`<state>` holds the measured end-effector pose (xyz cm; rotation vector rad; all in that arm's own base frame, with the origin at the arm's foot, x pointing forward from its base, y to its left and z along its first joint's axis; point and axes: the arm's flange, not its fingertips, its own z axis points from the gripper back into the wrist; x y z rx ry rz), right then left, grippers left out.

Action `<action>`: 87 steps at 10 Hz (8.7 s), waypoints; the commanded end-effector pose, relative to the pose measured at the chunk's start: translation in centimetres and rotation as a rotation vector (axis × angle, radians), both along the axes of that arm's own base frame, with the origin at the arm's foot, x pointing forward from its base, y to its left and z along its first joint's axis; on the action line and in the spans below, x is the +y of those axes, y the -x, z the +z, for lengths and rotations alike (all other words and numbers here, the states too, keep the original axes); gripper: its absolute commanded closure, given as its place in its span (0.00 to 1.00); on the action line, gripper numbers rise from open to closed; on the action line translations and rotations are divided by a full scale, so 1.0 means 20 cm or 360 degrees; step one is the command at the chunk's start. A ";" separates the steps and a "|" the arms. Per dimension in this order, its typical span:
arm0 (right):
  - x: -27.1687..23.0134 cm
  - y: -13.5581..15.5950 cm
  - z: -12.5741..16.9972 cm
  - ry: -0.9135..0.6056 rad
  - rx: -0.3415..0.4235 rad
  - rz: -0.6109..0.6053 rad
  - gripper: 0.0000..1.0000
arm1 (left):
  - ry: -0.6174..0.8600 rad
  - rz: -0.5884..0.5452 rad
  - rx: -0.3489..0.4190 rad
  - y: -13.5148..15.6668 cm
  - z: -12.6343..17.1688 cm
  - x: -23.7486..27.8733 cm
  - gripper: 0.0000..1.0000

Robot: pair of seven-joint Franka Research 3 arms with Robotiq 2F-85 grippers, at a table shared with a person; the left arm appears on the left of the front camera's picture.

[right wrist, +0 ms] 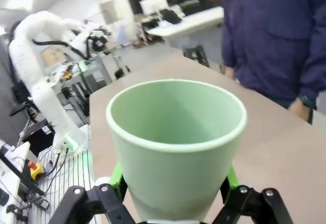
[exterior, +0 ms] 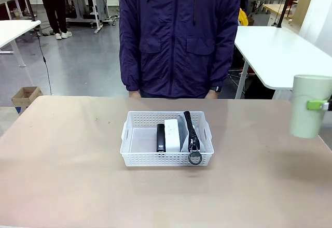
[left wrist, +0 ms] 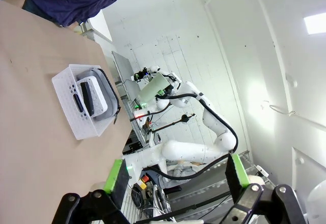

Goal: Efficiently arrange items inside the basket to fit them all.
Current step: Pick up the Reusable plastic cup and place it inside the Organizing basket.

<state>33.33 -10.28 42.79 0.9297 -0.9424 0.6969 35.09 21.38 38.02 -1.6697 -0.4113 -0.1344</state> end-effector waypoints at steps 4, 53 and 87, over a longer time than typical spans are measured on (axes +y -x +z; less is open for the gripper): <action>0.25 0.28 -0.04 0.0231 0.0410 -0.0028 1.00 | -0.0010 0.0002 0.0000 0.01 0.01 -0.02 0.00; 2.73 -0.53 -0.42 0.0949 0.1389 -0.0855 0.13 | -0.0010 0.0002 0.0000 0.01 0.01 -0.02 0.00; 0.16 -0.45 -0.18 -0.0639 0.2057 0.0198 0.00 | -0.0010 0.0002 0.0000 0.01 0.01 -0.02 0.00</action>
